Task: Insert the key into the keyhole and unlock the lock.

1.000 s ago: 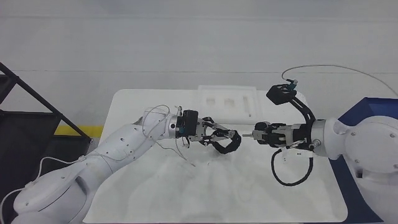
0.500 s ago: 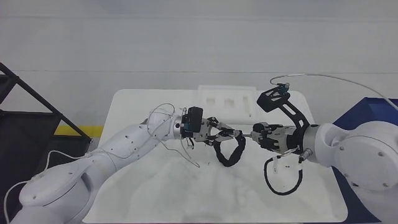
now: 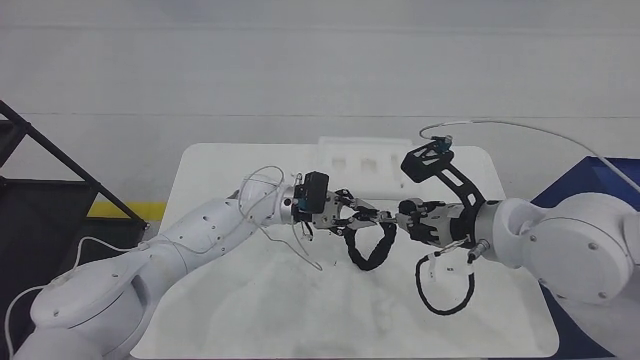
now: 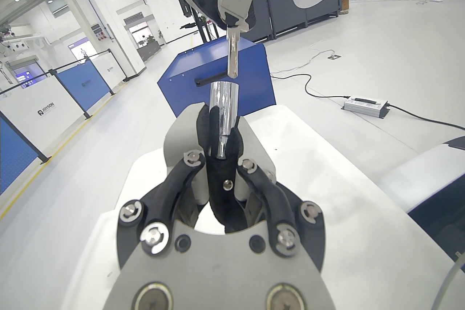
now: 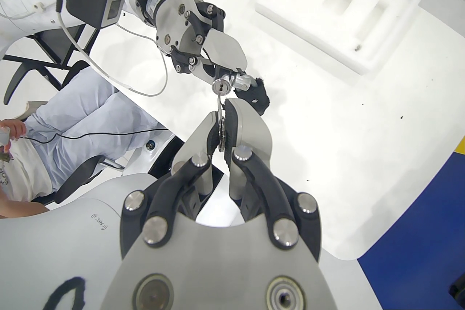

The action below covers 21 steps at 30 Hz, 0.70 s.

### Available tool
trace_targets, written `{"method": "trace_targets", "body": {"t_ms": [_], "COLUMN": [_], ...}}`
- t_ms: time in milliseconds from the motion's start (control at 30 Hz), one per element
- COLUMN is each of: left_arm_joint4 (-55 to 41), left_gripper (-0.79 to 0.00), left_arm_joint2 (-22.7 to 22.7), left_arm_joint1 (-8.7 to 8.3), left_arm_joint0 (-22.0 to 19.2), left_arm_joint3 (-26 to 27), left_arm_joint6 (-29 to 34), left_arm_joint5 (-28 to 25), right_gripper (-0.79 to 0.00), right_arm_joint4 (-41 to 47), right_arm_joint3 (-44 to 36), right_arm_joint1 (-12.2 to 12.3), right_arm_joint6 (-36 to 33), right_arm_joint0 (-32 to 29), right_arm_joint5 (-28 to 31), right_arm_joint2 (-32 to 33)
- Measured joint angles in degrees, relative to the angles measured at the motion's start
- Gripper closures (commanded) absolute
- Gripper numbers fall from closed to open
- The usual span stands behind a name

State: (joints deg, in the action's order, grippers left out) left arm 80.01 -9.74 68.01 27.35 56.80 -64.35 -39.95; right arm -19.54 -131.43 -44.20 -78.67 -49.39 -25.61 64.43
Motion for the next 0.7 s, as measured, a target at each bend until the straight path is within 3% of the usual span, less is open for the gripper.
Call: {"method": "trace_targets", "body": {"t_ms": [700], "left_arm_joint4": [0.0], "left_gripper": [0.000], "left_arm_joint2": [0.0], "left_arm_joint1": [0.24], "left_arm_joint0": [0.2], "left_arm_joint3": [0.0], "left_arm_joint6": [0.3], "left_arm_joint5": [-0.3], "right_gripper": [0.000], "right_arm_joint4": [1.7], "right_arm_joint3": [0.1], "right_arm_joint1": [1.8], "right_arm_joint6": [1.9], "right_arm_joint0": [2.1], "right_arm_joint5": [-1.9], "right_arm_joint2": [-2.6]}}
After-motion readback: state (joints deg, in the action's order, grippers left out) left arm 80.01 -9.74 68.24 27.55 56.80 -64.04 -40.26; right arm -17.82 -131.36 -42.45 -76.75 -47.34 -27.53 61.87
